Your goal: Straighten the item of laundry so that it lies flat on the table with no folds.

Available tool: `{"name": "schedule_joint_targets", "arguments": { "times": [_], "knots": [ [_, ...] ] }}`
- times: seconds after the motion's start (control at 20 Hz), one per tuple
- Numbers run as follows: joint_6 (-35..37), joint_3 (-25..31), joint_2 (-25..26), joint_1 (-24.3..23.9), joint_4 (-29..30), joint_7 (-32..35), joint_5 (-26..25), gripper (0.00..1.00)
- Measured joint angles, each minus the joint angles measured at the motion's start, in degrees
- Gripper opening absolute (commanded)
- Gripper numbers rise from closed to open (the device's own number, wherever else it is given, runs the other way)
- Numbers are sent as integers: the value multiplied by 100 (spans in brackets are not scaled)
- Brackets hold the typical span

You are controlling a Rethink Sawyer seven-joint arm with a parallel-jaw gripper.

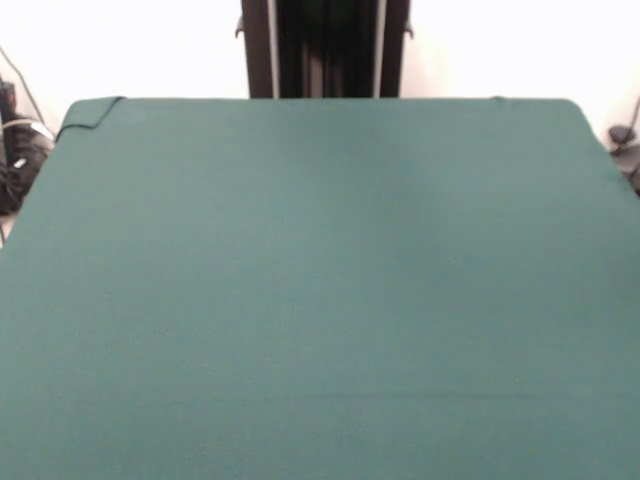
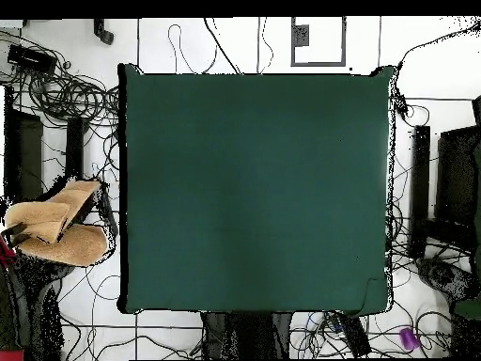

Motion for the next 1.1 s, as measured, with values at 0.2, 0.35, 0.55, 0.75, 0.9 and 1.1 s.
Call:
{"name": "schedule_joint_targets", "arguments": {
  "times": [0.2, 0.35, 0.55, 0.75, 0.9, 1.1],
  "knots": [
    [-293, 17, -186, -30, 141, -1, 95, 0],
    [-854, 105, -321, -115, 416, -1, 160, 0],
    [-1714, 275, -426, -310, 808, -1, 162, 0],
    [-2391, 485, -456, -575, 1157, -1, 122, 0],
    [-2727, 660, -481, -804, 1413, -1, 19, 0],
    [-2985, 816, -502, -1006, 1632, -1, -119, 0]
  ]
}}
